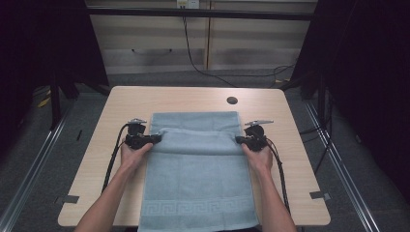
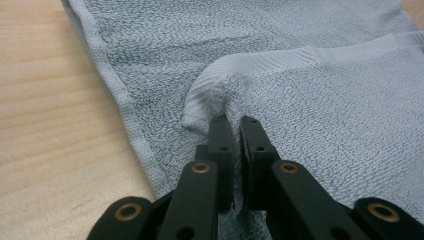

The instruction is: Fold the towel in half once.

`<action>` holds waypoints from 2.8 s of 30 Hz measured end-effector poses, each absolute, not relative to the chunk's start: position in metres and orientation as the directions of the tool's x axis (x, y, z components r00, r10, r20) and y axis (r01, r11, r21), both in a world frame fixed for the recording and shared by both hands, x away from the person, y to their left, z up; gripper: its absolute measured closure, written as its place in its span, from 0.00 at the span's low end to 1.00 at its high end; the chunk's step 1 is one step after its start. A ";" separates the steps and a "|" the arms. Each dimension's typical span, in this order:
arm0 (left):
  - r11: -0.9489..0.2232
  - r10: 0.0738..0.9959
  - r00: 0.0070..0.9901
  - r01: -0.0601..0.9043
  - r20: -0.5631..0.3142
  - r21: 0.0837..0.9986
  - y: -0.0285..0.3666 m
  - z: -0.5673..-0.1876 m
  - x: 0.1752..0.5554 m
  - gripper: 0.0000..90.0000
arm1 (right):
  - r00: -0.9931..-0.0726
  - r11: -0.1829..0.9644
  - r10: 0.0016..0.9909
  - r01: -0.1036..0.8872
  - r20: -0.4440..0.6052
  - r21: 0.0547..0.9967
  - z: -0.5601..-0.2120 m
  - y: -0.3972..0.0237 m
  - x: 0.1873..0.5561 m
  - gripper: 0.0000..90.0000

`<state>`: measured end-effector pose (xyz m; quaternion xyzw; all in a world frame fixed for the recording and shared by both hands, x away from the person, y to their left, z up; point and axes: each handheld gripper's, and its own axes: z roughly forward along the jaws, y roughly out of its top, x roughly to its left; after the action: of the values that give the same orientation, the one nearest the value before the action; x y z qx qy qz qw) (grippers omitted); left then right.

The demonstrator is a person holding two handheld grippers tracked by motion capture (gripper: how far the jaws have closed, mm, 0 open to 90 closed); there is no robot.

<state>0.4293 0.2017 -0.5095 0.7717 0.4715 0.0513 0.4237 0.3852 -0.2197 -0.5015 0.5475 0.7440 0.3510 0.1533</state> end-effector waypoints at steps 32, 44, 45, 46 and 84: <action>-0.141 0.553 0.813 0.304 -0.180 0.942 0.248 -0.353 0.307 0.95 | -0.584 0.054 0.798 0.321 0.152 0.946 -0.343 -0.255 0.276 0.98; -0.201 0.497 0.812 0.450 -0.306 0.870 0.261 -0.441 0.238 0.94 | -0.631 0.111 0.741 0.453 0.230 0.885 -0.421 -0.255 0.202 0.97; -0.209 0.496 0.808 0.466 -0.318 0.859 0.262 -0.448 0.234 0.93 | -0.632 0.114 0.736 0.468 0.242 0.876 -0.427 -0.255 0.196 0.97; -0.217 0.485 0.807 0.484 -0.337 0.848 0.263 -0.455 0.232 0.93 | -0.635 0.128 0.736 0.472 0.236 0.872 -0.431 -0.255 0.191 0.95; -0.355 0.437 0.812 0.552 -0.388 0.754 0.269 -0.489 0.235 0.96 | -0.722 0.292 0.593 0.605 0.355 0.741 -0.483 -0.233 0.165 0.96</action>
<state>0.2345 0.2690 -0.4890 0.8210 0.3012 -0.0595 0.4813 0.1654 -0.2326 -0.4835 0.3726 0.8038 0.4637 -0.0060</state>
